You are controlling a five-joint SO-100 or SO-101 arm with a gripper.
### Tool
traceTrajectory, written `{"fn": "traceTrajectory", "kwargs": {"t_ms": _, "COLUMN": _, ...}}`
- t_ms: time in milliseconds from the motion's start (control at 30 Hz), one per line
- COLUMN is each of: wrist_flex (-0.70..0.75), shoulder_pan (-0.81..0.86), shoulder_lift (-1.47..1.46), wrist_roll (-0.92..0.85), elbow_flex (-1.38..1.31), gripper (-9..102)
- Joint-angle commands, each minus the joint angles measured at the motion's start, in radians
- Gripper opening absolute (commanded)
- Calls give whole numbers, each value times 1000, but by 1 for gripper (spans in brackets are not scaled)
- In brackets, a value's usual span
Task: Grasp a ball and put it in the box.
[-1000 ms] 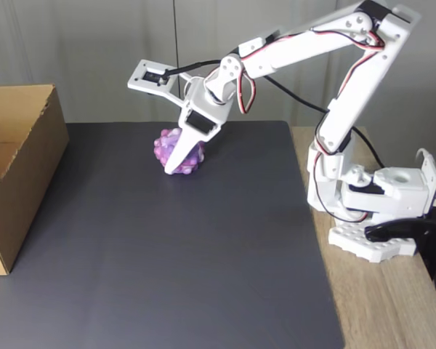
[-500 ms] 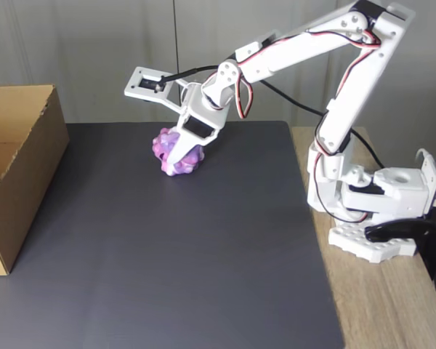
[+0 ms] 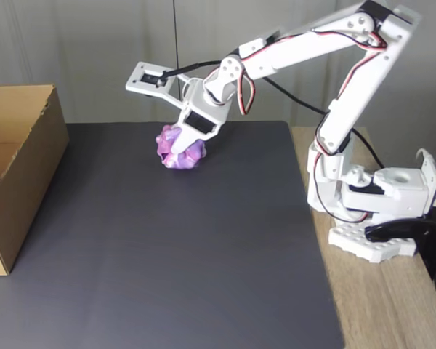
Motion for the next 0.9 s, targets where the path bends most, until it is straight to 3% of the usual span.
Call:
{"fn": "traceTrajectory", "kwargs": {"t_ms": 0, "wrist_flex": 26, "shoulder_pan": -12, "shoulder_lift": 81, "wrist_roll": -14, "elbow_flex": -23, "gripper": 12}}
{"fn": "traceTrajectory", "kwargs": {"t_ms": 200, "wrist_flex": 107, "shoulder_pan": -51, "shoulder_lift": 184, "wrist_roll": -26, "elbow_flex": -101, "gripper": 12}}
{"fn": "traceTrajectory", "kwargs": {"t_ms": 500, "wrist_flex": 221, "shoulder_pan": -150, "shoulder_lift": 175, "wrist_roll": -48, "elbow_flex": -425, "gripper": 11}}
{"fn": "traceTrajectory", "kwargs": {"t_ms": 867, "wrist_flex": 133, "shoulder_pan": -298, "shoulder_lift": 89, "wrist_roll": -80, "elbow_flex": -655, "gripper": 11}}
